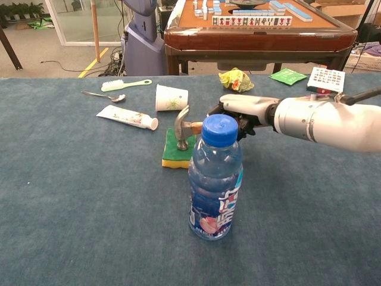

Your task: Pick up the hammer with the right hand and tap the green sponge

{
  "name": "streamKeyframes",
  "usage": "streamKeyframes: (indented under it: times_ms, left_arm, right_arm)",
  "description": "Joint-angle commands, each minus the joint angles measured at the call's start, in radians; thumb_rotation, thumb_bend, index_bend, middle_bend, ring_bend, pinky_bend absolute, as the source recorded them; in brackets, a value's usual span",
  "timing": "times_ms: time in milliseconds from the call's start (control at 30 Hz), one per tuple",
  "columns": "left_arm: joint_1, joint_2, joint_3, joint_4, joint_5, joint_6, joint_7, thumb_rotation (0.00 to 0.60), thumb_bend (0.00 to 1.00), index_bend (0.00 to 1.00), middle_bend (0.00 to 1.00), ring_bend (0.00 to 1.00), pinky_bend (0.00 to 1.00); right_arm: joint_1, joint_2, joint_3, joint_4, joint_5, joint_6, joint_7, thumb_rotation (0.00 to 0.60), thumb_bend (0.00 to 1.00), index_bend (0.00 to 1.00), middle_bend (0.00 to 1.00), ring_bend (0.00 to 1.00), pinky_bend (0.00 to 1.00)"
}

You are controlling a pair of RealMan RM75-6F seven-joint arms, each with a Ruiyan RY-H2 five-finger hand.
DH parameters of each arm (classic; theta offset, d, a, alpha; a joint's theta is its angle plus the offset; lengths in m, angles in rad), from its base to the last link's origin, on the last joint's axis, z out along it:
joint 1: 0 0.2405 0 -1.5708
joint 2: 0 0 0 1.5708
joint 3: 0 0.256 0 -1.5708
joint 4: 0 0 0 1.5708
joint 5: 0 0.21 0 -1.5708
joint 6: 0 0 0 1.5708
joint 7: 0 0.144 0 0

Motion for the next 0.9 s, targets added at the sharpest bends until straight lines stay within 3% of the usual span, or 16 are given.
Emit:
streamKeyframes:
  times_ms: [33,400,667,900]
  left_arm:
    - [-0.002,0.0,-0.001,-0.002,0.001,-0.002,0.003,0.6,0.28,0.18,0.13,0.14,0.06]
    - [-0.011,-0.005,-0.006,-0.016,0.008,-0.011,0.025,0.6,0.28,0.18,0.13,0.14,0.06]
    - [-0.003,-0.01,-0.005,-0.001,0.013,0.003,0.015,0.6,0.28,0.17,0.13,0.14,0.06]
    - [0.003,-0.012,-0.001,0.009,0.006,0.0,0.001,0.6,0.28,0.17,0.13,0.14,0.06]
  right_arm:
    - [-0.02,0.042,0.017,-0.06,-0.012,0.04,0.031,0.6,0.85,0.78,0.95,0.82,0.87]
    - [-0.06,0.093,0.003,-0.113,-0.08,0.13,0.043,0.6,0.85,0.79,0.96,0.83,0.87]
    - [-0.048,0.024,-0.005,-0.039,-0.083,0.118,0.063,0.6,0.85,0.79,0.96,0.83,0.87]
    - [-0.015,-0.044,-0.028,0.047,-0.046,0.059,-0.011,0.6,0.85,0.79,0.96,0.83,0.87]
